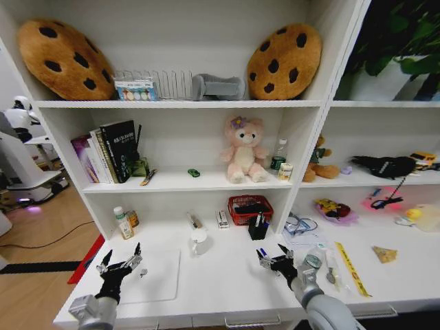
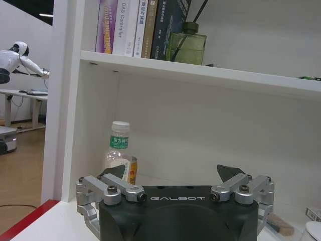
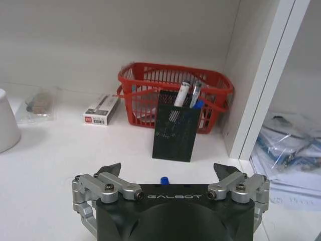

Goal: Organize the objects on the table.

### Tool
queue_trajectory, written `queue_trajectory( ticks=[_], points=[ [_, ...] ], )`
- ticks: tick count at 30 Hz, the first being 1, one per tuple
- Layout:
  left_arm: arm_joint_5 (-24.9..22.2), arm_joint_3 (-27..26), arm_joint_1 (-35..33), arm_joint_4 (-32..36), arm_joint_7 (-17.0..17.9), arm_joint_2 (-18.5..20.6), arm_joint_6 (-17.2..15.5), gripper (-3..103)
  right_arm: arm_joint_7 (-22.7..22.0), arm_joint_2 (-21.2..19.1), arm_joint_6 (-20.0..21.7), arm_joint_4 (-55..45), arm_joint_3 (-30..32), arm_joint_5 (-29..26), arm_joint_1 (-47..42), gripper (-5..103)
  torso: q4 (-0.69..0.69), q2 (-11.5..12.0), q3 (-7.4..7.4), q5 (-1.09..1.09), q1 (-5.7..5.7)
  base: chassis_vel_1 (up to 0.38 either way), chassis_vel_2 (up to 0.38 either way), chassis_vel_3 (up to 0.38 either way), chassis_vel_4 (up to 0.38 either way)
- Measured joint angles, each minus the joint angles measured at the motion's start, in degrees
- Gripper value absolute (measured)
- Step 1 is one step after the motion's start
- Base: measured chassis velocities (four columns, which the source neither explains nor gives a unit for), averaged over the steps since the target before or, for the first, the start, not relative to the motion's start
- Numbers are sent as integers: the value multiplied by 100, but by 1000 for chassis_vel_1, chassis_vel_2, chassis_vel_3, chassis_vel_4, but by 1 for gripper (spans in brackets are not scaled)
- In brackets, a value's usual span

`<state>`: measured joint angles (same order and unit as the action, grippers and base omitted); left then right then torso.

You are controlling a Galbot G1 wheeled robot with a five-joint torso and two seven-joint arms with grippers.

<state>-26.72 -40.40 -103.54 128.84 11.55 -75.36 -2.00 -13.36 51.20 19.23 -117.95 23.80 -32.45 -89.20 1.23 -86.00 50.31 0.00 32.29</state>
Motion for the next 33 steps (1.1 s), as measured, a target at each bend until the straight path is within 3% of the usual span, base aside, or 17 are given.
queue_trajectory(
  ticks=[11,27,31,33],
  points=[
    [14,-84,-97,7,-2,-30,18,100,-97,52,509,847,-571,-1030,1053,100,-1,1,0,1,0,0,0,0,0],
    [47,-47,3,-57,11,-33,8,100,-1,-33,564,1362,-916,-1113,1579,103,0,1,1,0,0,0,0,0,0],
    [39,-58,14,-75,16,-28,4,100,1,-18,600,1417,-960,-1125,1644,92,-1,1,1,0,0,0,0,0,0],
    [26,-77,18,-103,20,-20,4,100,7,-16,617,1431,-968,-1148,1657,82,-1,1,1,0,1,0,0,0,0]
  ],
)
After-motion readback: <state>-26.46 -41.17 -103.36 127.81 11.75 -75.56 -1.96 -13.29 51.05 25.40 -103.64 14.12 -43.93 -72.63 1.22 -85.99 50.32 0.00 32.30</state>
